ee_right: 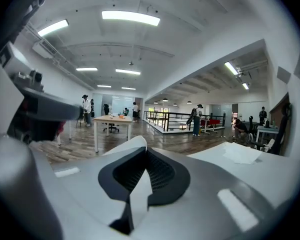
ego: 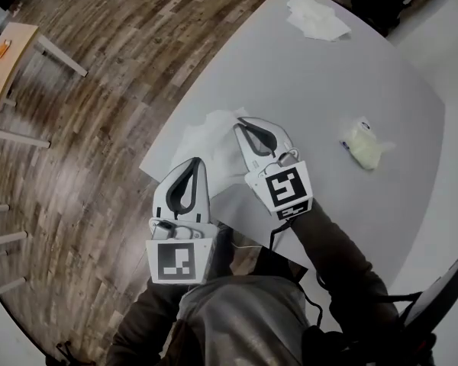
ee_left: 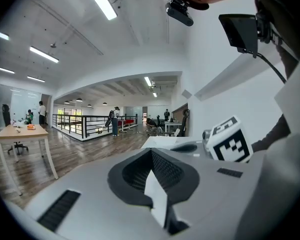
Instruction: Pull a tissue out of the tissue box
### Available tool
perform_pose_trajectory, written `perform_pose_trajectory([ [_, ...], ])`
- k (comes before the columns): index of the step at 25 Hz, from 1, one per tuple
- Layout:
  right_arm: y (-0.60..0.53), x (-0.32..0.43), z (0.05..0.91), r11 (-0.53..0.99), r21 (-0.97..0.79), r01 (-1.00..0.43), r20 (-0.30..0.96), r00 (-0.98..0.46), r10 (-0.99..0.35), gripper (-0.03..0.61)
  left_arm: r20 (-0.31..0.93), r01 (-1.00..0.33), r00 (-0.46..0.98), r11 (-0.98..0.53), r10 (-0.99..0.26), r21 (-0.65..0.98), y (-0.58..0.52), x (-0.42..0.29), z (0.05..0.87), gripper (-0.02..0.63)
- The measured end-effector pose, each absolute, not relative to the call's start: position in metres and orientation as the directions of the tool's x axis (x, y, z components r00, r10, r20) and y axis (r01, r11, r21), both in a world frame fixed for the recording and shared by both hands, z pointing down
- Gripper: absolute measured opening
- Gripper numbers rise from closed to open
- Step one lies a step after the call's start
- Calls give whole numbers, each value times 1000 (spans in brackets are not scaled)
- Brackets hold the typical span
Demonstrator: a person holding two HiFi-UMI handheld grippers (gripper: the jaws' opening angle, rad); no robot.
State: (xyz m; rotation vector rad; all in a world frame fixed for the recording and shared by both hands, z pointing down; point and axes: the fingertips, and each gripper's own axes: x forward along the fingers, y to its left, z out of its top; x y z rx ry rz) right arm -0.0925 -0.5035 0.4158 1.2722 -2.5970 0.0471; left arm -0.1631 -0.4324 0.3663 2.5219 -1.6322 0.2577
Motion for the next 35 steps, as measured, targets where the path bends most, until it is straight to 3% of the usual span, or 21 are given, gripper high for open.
perform_pose_trajectory([
  [7, -454, -113, 514, 584, 139, -800, 409, -491, -769, 5, 210, -895, 438, -446, -874, 13, -417, -189, 371, -2],
  [9, -442, -115, 529, 594, 97, -798, 448, -498, -742, 36, 210, -884, 459, -466, -863, 15, -412, -192, 372, -2],
  [13, -415, -116, 532, 595, 21, -803, 457, -522, -720, 127, 205, -855, 510, -519, -836, 8, -404, -187, 375, -2],
  [18, -382, -96, 518, 554, 3, -833, 439, -497, -749, 129, 200, -838, 540, -545, -817, 35, -396, -169, 374, -2],
  [26, -315, -41, 423, 430, -78, -899, 251, -435, -865, 122, 126, -739, 669, -674, -733, 7, -346, -100, 348, -2],
  [30, -254, -3, 340, 325, -109, -939, 118, -337, -934, 64, 68, -649, 757, -760, -650, -38, -285, -59, 322, -2],
  [35, -155, 32, 269, 195, -130, -972, 53, -203, -978, 7, 26, -590, 807, -807, -590, -16, -193, -22, 287, -2],
])
